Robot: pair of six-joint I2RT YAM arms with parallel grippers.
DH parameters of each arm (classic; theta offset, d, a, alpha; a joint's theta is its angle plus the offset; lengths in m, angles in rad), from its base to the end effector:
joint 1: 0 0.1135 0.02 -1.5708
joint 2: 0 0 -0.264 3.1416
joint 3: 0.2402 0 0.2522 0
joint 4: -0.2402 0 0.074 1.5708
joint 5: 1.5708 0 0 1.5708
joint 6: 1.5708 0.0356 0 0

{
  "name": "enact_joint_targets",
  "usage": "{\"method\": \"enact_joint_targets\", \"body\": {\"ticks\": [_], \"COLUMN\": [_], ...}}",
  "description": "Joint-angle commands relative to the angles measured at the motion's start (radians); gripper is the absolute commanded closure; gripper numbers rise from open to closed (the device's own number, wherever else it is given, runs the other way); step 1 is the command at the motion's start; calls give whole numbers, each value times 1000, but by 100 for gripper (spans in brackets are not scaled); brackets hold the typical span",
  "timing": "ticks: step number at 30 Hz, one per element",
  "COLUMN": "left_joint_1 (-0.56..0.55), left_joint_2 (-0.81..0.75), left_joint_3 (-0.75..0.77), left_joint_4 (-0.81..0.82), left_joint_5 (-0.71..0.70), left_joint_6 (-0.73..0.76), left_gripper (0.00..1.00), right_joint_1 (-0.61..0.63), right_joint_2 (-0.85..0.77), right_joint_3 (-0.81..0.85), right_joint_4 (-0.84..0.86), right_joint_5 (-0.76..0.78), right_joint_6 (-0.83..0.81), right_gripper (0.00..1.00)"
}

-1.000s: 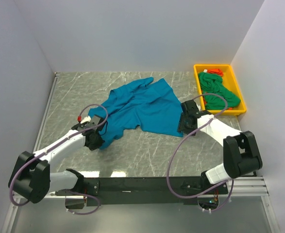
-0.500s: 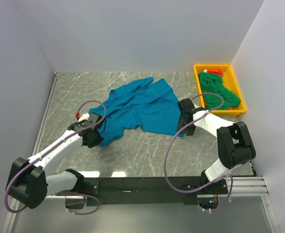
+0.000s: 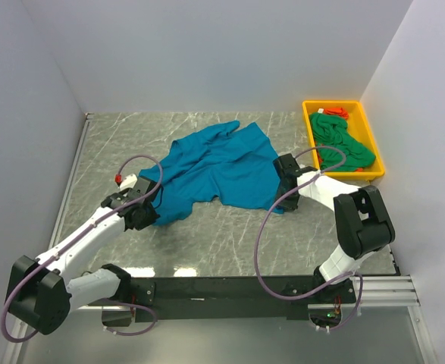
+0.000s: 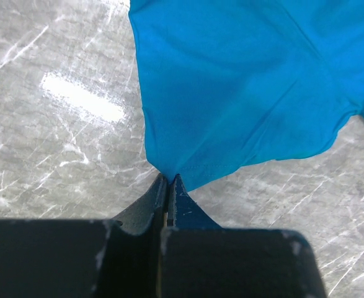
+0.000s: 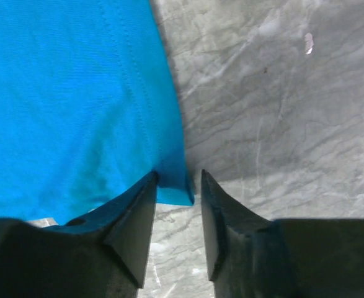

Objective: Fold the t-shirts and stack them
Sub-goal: Flatten the tshirt out

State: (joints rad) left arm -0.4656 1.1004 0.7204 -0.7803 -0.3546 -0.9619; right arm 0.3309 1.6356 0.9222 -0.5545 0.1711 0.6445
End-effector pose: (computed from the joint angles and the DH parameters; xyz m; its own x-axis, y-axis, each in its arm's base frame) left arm 0.1779 -0.0756 0.2152 -0.7124 -0.5029 -0.4894 -0.5021 0.8525 -0.1453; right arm 0.2801 0.0898 0.1579 -0.8851 0.3219 -0.3361 0.3248 0.9445 0.0493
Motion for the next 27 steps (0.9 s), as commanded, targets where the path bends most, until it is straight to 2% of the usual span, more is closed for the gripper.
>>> {"method": "enact_joint_targets", "body": {"ticks": [1, 3, 10, 14, 17, 22, 27], "left_joint_1": [-2, -2, -1, 2, 16, 123, 263], "left_joint_2": [-34, -39, -45, -51, -56, -7, 56], "left_joint_3": [16, 20, 24, 54, 122, 358, 722], "left_joint_4": [-5, -10, -13, -39, -66, -97, -126], "left_joint_5": [-35, -40, -41, -53, -101, -161, -219], "left_joint_6": [18, 18, 15, 18, 43, 144, 259], "left_gripper": [99, 99, 99, 99, 99, 99, 99], "right_joint_1": [14, 14, 8, -4, -7, -21, -36], "right_joint_2": [44, 36, 0, -55, -111, -177, -229], "right_joint_3": [-17, -23, -46, -26, 52, 294, 583], "right_joint_4": [-18, -16, -24, -57, -117, -243, -353], "right_joint_5": [2, 5, 34, 74, 126, 182, 226], "right_joint_6": [32, 34, 38, 30, 6, -46, -103], "right_gripper": [64, 69, 100, 100, 100, 100, 100]}}
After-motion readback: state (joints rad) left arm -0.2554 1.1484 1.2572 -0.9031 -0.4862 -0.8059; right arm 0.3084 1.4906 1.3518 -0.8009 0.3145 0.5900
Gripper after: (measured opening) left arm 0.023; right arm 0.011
